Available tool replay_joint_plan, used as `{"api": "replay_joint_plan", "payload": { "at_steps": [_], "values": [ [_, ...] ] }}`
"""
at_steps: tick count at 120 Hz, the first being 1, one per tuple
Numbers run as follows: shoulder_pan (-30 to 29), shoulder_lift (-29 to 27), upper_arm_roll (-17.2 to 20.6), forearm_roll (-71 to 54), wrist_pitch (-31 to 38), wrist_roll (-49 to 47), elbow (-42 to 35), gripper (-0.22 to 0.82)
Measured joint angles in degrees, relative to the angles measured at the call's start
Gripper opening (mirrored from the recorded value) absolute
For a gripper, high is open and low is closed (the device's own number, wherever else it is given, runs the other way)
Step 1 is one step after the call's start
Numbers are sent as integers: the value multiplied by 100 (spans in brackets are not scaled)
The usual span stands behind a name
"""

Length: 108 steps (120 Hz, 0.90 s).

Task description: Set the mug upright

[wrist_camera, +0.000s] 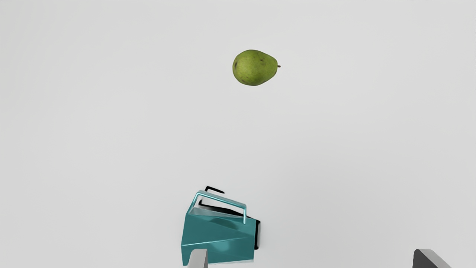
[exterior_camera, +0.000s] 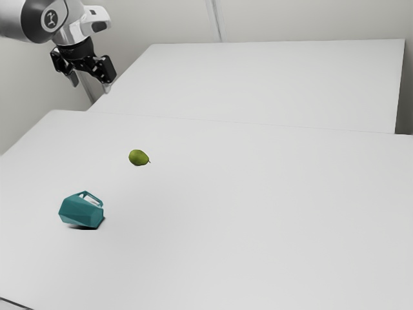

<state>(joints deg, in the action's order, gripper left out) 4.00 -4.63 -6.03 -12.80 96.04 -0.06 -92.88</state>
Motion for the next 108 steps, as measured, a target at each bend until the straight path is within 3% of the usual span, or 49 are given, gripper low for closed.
{"api": "replay_joint_plan", "payload": {
  "at_steps": [33, 45, 64, 83, 98, 108],
  "values": [
    [-134, -118, -4, 8, 73, 7, -135, 60],
    [-553, -165, -28, 253, 73, 17, -149, 60],
    [-1713, -130, -38, 1218, -170, 27, -396, 60],
    [-2793, 416, -92, 2109, -488, 45, -571, 60],
    [-3151, 962, -379, 2612, -810, 78, -582, 60],
    [-3091, 1361, -614, 2907, -988, 150, -583, 60]
  ]
}}
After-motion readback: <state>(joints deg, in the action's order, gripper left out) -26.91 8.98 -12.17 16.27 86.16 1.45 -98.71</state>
